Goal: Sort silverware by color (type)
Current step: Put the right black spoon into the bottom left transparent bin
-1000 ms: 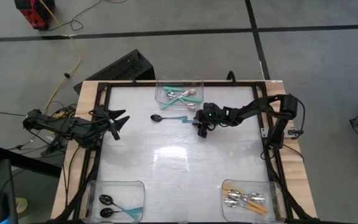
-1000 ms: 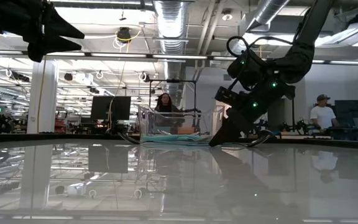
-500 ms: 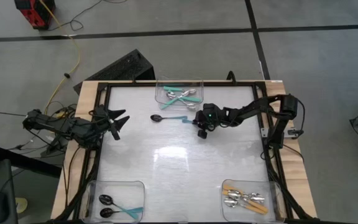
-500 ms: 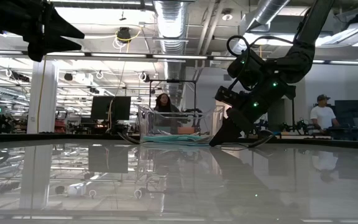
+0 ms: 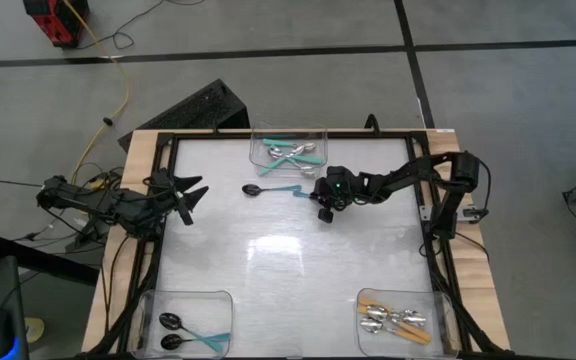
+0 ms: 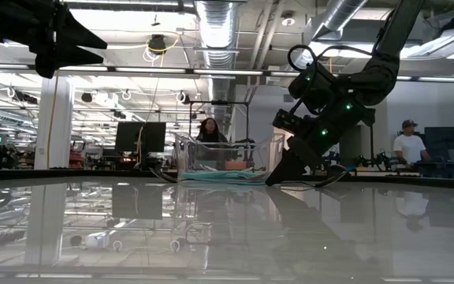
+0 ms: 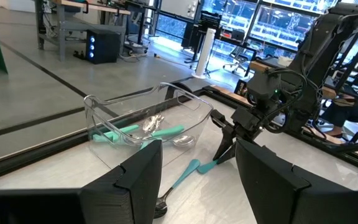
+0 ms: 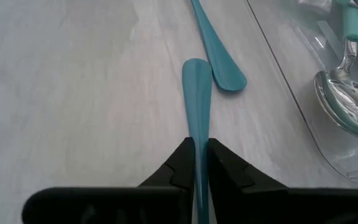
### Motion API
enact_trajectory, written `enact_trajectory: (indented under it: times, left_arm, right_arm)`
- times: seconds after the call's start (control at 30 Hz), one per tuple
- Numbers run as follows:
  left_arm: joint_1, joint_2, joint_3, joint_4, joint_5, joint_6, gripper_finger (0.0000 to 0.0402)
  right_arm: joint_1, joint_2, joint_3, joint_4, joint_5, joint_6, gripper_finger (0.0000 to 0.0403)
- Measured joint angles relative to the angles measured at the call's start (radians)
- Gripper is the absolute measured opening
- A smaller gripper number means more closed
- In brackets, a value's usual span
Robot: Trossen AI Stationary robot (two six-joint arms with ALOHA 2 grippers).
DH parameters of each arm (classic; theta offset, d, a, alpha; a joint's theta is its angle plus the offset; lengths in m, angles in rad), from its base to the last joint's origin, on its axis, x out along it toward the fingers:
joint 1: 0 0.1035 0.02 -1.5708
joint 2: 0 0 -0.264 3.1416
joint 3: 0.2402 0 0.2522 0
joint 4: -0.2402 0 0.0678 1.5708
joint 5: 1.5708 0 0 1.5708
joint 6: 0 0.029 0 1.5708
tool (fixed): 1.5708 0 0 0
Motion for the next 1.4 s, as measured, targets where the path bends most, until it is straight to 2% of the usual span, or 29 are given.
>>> enact_trajectory:
  times: [0.87,1.0,1.4]
  left_arm:
    - [0.000,0.000,0.000,0.004,-0.003,0.015,0.0190]
    - [0.000,0.000,0.000,0.004,0.003,0.015,0.0190]
    - [0.000,0.000,0.000,0.009,0.003,0.014,0.0190]
  right_arm:
    - [0.037,-0.009,0.036,-0.006,0.012,0.031,0.0057]
    - [0.037,-0.009,0.037,-0.014,0.009,0.060,0.0085]
    - [0.043,-0.009,0.037,0.002,-0.007,0.056,0.0215]
